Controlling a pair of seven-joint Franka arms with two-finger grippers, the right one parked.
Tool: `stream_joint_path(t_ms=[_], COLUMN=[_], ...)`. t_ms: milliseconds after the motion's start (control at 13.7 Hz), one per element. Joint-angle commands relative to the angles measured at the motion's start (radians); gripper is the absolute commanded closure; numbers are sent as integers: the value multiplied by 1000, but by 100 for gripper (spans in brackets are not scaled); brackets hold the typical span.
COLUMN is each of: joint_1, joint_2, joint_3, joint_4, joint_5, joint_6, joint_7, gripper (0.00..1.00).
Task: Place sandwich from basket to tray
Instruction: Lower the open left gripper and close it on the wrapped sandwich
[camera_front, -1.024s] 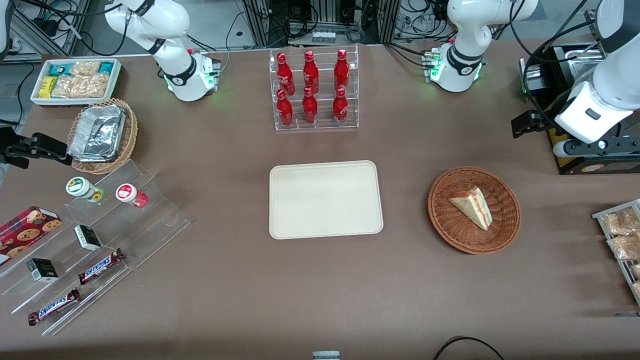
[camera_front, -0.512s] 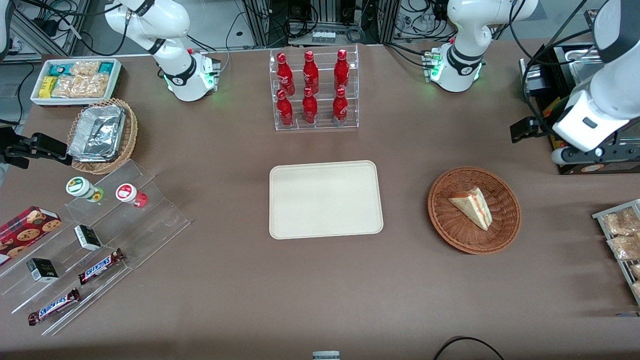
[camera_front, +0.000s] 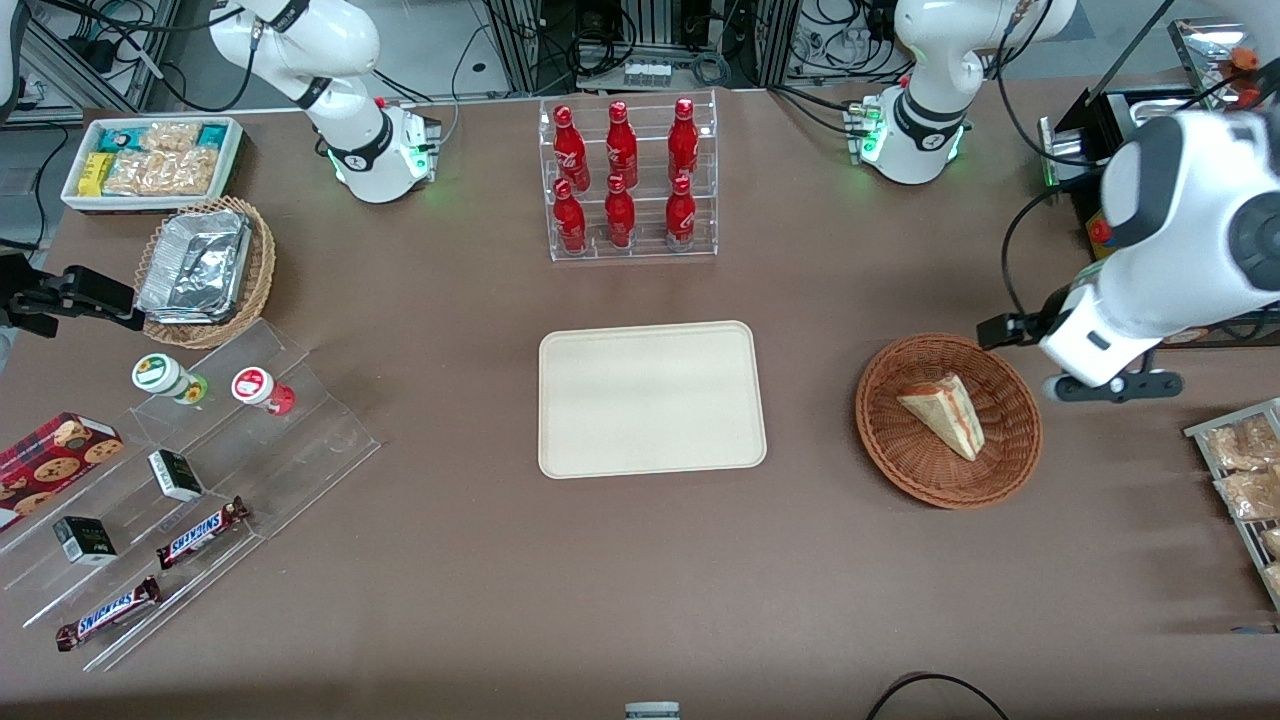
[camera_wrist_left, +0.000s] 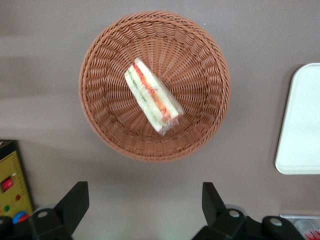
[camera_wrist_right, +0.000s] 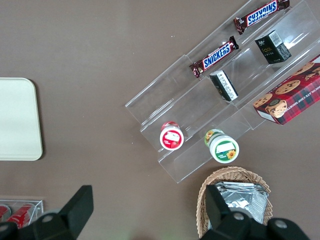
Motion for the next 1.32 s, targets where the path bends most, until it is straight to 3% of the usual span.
stream_joint_path(t_ms=[0, 293, 878, 1244], joint_1=[6, 9, -2, -3], joint_2=[13, 59, 65, 105], joint_3=[-4, -3, -6, -6], joint_4=[-76, -100, -225, -269], joint_5=[11, 11, 7, 9], joint_6=[109, 188, 412, 475], joint_7=[-3, -73, -651, -700], gripper=[0, 0, 0, 0])
